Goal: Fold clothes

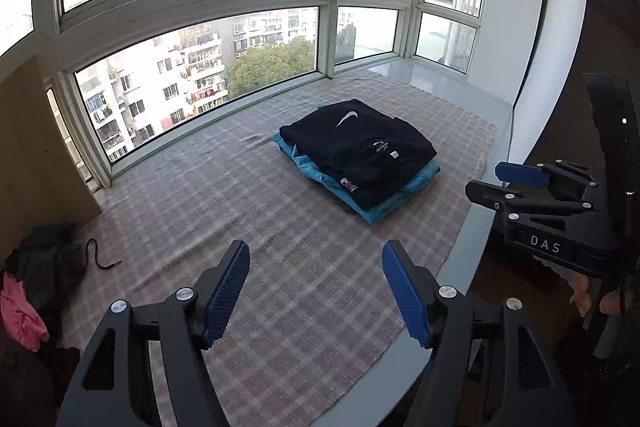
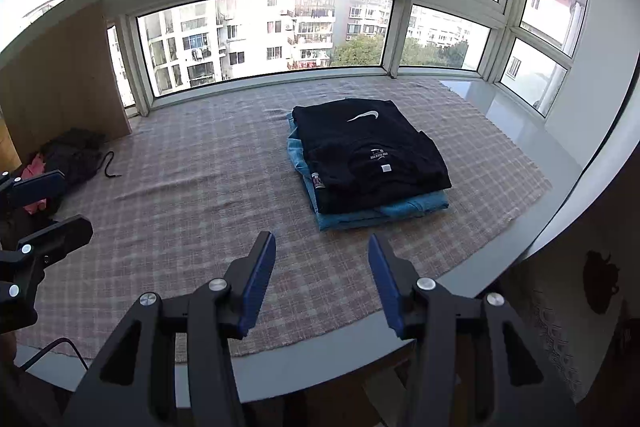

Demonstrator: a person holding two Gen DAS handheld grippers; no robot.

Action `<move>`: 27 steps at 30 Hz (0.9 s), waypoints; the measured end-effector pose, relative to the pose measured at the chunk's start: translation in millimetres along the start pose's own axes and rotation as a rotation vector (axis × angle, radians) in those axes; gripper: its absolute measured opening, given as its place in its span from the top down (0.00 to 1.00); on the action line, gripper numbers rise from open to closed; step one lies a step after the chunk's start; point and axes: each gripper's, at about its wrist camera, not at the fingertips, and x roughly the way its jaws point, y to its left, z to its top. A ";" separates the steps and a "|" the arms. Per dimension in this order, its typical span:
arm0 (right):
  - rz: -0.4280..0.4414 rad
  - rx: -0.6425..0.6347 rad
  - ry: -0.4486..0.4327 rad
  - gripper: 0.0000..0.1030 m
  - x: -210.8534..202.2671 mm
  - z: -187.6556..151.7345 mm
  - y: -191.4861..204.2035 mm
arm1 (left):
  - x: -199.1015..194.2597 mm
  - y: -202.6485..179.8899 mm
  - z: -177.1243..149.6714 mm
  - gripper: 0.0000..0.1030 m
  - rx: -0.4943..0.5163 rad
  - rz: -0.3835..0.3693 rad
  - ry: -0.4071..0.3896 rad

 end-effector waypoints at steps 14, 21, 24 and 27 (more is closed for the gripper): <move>0.014 0.042 -0.017 0.54 -36.7 -33.2 23.2 | -39.0 6.4 -39.2 0.35 -0.012 -0.028 0.005; 0.033 0.015 -0.020 0.54 -42.8 -39.5 38.4 | -53.4 13.0 -51.8 0.35 -0.027 -0.004 0.002; 0.040 0.008 -0.021 0.54 -44.4 -39.0 42.2 | -59.0 16.8 -53.9 0.35 -0.033 0.012 -0.006; 0.037 0.001 -0.021 0.54 -45.8 -40.2 45.3 | -64.3 18.7 -56.2 0.35 -0.032 0.022 -0.013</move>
